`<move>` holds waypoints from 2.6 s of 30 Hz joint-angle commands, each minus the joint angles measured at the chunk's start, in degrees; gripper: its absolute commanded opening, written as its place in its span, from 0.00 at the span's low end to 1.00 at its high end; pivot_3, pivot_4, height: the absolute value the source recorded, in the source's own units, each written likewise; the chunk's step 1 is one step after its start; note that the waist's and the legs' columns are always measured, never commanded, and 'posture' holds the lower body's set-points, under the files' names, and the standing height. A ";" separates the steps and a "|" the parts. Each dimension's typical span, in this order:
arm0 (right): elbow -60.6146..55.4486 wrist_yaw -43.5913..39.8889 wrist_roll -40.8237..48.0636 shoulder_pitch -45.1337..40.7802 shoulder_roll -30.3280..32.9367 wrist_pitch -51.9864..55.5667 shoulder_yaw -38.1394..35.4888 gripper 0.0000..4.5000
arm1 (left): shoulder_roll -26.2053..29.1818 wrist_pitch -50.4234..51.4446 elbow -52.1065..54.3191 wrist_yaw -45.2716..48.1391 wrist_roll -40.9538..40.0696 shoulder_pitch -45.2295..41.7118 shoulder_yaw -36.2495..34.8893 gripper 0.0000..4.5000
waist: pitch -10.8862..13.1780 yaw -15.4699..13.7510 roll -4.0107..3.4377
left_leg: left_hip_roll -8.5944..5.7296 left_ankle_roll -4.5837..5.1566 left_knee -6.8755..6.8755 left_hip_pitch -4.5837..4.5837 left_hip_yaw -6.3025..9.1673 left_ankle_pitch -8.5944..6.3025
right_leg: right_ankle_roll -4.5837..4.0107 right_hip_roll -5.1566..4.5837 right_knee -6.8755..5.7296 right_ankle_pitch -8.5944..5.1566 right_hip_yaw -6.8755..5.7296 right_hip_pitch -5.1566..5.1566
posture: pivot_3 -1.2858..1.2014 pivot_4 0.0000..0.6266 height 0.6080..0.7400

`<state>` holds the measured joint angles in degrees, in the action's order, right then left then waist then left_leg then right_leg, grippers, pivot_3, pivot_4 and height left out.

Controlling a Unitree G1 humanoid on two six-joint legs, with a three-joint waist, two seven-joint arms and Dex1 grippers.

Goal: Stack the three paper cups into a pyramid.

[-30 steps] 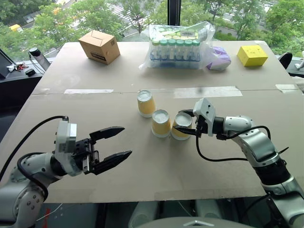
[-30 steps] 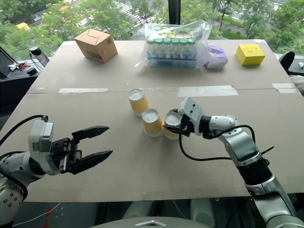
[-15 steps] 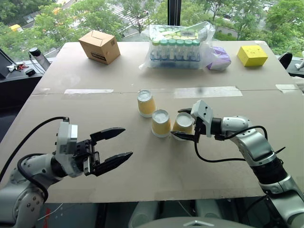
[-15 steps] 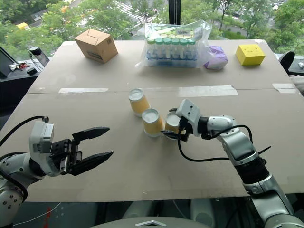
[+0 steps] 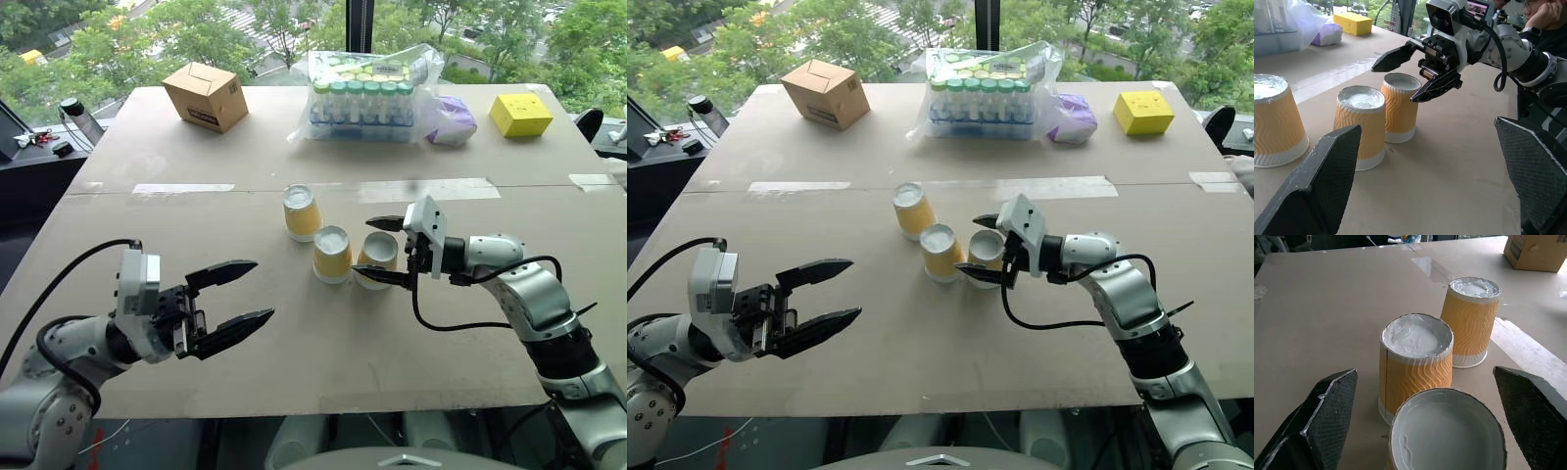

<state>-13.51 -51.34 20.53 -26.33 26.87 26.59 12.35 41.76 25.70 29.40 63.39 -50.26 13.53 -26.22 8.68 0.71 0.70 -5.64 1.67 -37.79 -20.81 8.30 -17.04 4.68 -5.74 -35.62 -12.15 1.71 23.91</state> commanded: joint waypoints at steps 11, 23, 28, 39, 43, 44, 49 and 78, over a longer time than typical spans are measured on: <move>-15.83 -9.02 19.62 9.14 9.47 1.97 -17.05 0.97 | -0.34 6.34 -15.30 -16.20 9.77 -23.12 11.09 1.00 | 0.04 -1.33 0.01 | -0.05 0.00 0.00 -0.03 0.07 0.00 | 0.01 -0.05 0.06 0.00 -0.15 -0.02 | 0.52 0.24 1.00; -26.02 -2.90 24.88 28.09 14.98 0.68 -37.39 0.97 | -6.93 -0.62 -38.48 -14.12 23.81 -44.93 24.20 1.00 | 0.06 -1.52 0.09 | -0.07 0.00 -0.02 -0.04 0.01 0.00 | 0.02 -0.10 0.03 0.01 -0.18 0.00 | 0.52 0.24 1.00; -27.78 -1.91 26.44 32.48 15.80 0.34 -42.26 0.97 | -8.62 -4.14 -44.68 -11.47 26.76 -48.76 25.77 1.00 | 0.06 -1.30 0.12 | -0.08 0.00 -0.08 -0.04 0.00 0.00 | 0.03 -0.11 0.00 0.01 -0.18 -0.02 | 0.52 0.24 1.00; -30.12 1.72 29.78 34.88 16.59 0.84 -44.43 1.00 | -10.95 -9.44 -51.70 -7.88 31.23 -51.98 26.54 0.49 | 0.07 -1.48 0.15 | -0.09 0.00 -0.22 -0.05 0.01 0.00 | 0.04 -0.12 -0.08 0.02 -0.19 -0.05 | 0.52 0.24 1.00; -29.53 2.57 29.75 34.14 17.09 0.67 -43.69 1.00 | -10.82 -9.71 -49.80 -6.62 29.57 -51.88 24.63 0.49 | 0.07 -1.47 0.15 | -0.09 0.01 -0.27 -0.06 0.02 0.00 | 0.04 -0.11 -0.13 0.02 -0.20 -0.06 | 0.52 0.24 1.00; -29.40 2.70 29.79 33.98 17.18 0.66 -43.59 1.00 | -10.72 -9.35 -49.33 -6.27 28.89 -52.03 24.07 0.49 | 0.07 -1.46 0.16 | -0.08 0.01 -0.29 -0.06 0.02 0.00 | 0.04 -0.11 -0.14 0.02 -0.20 -0.06 | 0.52 0.24 1.00; -28.32 3.47 30.22 32.88 17.69 1.10 -43.10 1.00 | -8.87 -1.92 -41.66 -2.06 22.70 -54.54 22.41 0.49 | 0.15 -1.42 0.28 | -0.08 0.01 -0.32 -0.11 0.06 0.00 | 0.04 -0.11 -0.17 0.02 -0.23 -0.04 | 0.52 0.24 1.00; -29.42 1.14 26.58 39.78 17.63 -3.03 -42.70 1.00 | -6.30 11.09 -26.33 3.43 19.34 -57.37 32.67 0.49 | 0.19 -1.46 0.34 | -0.08 0.01 -0.45 -0.08 0.06 0.00 | 0.04 -0.08 -0.21 0.01 -0.24 -0.12 | 0.52 0.24 1.00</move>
<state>-41.67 -49.53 47.12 13.25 43.94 24.91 -28.05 35.49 37.89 3.00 66.57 -31.18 -43.43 7.08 8.87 -0.75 1.05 -5.72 1.67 -38.24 -20.89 8.36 -17.04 4.72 -5.82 -35.84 -12.14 1.47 23.79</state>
